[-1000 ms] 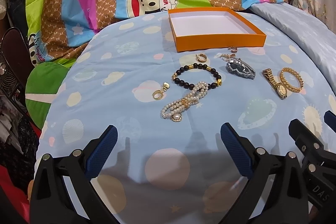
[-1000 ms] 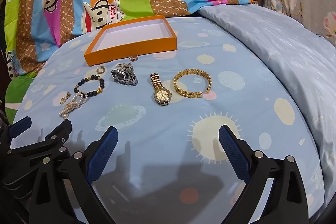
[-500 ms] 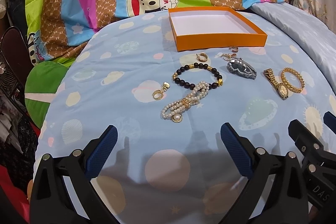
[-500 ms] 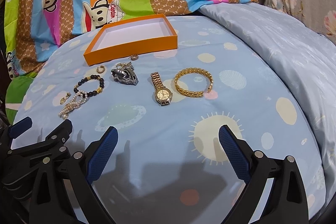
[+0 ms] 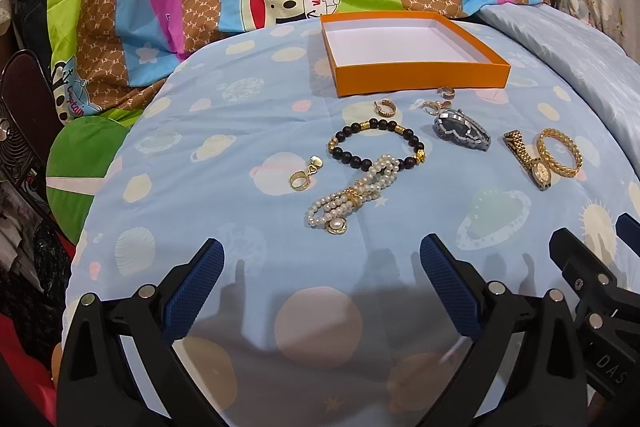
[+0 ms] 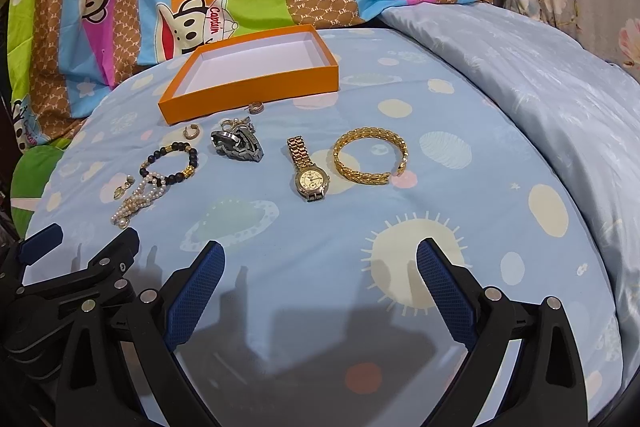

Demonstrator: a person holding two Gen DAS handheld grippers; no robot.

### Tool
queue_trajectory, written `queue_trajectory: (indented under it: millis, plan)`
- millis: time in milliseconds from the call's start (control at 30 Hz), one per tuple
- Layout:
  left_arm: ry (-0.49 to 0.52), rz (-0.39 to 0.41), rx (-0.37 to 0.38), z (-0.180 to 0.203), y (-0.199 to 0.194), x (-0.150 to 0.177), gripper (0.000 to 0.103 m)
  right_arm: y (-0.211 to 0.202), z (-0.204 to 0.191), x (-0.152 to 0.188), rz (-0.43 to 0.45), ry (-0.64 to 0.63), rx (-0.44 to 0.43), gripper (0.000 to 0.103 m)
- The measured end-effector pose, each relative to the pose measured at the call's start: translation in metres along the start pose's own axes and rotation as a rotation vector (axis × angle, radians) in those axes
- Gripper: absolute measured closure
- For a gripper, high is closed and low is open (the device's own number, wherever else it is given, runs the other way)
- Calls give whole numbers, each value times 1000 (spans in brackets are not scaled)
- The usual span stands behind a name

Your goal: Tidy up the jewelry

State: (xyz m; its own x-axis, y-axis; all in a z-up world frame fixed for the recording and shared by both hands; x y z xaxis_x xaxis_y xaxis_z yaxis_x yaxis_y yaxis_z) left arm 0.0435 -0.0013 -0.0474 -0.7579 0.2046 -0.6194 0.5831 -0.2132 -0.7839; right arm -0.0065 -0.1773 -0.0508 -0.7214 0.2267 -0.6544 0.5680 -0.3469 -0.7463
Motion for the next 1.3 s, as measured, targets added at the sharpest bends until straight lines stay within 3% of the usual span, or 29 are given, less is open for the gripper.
queue_trajectory:
  millis: [1167, 1300]
  plan:
    - [-10, -8, 7, -5, 6, 0, 7, 3, -3, -4, -1, -14, -10, 8]
    - [-21, -8, 11, -11, 7, 0, 7, 4, -3, -6, 4, -14, -14, 12]
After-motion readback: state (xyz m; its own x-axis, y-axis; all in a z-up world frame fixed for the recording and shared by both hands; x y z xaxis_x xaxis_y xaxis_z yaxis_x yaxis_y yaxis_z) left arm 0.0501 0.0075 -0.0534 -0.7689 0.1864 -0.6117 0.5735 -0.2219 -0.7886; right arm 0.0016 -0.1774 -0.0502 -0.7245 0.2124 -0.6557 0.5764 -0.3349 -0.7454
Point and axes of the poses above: each gripper's, at about its wrist camera, not at the fingertips, and y roughly the way its jaws point, z to its right, x to its underside, the point moved 6 cm from there along y, roughly the way its jaws point, and after that the axes turned 12 degrees about x, right-handed, at the moved point
